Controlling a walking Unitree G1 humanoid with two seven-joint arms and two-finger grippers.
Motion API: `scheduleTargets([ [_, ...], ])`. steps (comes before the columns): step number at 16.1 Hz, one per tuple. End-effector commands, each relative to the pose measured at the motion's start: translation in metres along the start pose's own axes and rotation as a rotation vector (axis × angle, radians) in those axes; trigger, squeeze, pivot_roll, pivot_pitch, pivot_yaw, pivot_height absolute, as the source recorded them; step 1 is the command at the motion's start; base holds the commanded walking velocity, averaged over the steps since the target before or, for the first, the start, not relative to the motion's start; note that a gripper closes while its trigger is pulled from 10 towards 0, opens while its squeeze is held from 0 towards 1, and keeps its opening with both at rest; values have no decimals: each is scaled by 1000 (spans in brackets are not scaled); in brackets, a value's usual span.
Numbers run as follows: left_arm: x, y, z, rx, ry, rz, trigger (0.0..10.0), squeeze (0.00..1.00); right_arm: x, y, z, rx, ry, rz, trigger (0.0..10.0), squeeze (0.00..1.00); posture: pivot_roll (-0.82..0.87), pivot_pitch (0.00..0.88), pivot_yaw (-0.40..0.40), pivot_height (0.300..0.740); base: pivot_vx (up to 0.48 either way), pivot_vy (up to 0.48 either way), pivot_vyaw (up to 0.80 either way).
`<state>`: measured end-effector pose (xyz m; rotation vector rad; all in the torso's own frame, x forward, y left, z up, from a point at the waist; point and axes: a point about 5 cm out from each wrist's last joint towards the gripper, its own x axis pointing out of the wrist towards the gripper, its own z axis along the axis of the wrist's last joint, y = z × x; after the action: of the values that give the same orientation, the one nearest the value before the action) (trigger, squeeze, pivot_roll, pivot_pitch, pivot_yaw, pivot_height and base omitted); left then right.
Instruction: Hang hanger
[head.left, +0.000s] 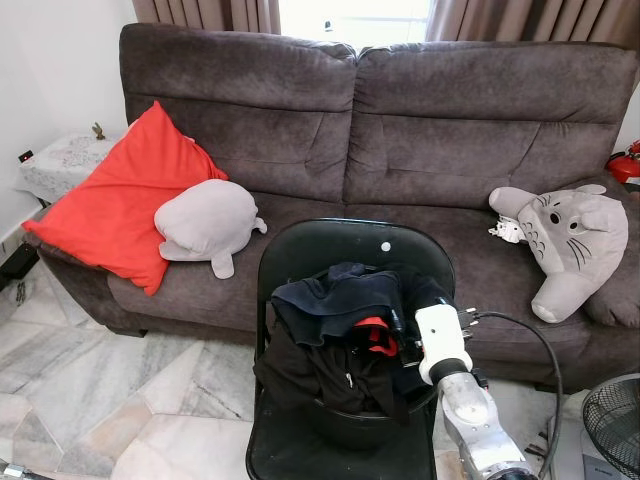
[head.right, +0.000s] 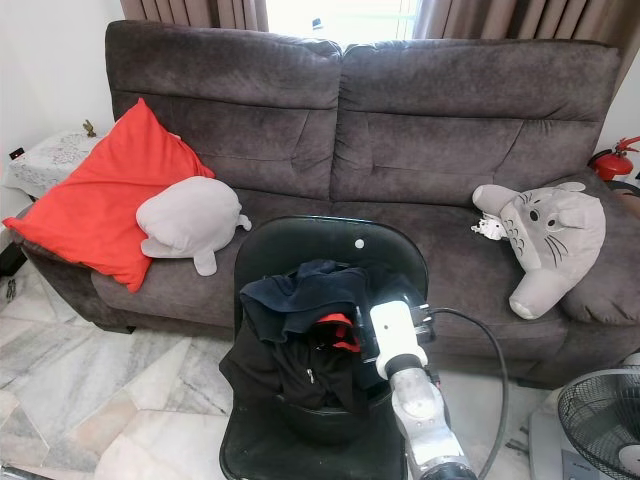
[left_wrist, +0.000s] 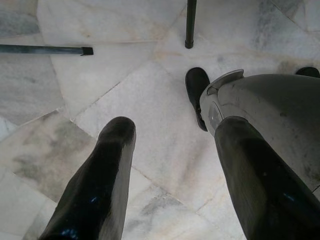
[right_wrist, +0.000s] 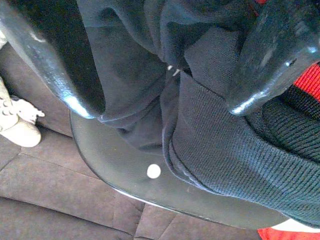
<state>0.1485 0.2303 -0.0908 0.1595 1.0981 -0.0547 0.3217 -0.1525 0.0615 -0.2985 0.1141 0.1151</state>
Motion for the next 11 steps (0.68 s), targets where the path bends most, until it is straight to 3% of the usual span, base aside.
scheduleTargets([
  [1, -1, 4, -2, 16, 17, 5, 10000, 0, -1, 4, -2, -1, 16, 19, 10000, 0, 49, 4, 39, 740, 0, 0, 0],
  [8, -1, 3, -2, 14, 16, 5, 10000, 0, -4, 10, -5, -1, 29, 36, 10000, 0, 47, 3, 37, 740, 0, 0, 0],
  [11, -1, 3, -2, 17, 16, 3, 10000, 0, -10, 11, -9, 25, 32, -10, 10000, 0, 45, 3, 36, 740, 0, 0, 0],
])
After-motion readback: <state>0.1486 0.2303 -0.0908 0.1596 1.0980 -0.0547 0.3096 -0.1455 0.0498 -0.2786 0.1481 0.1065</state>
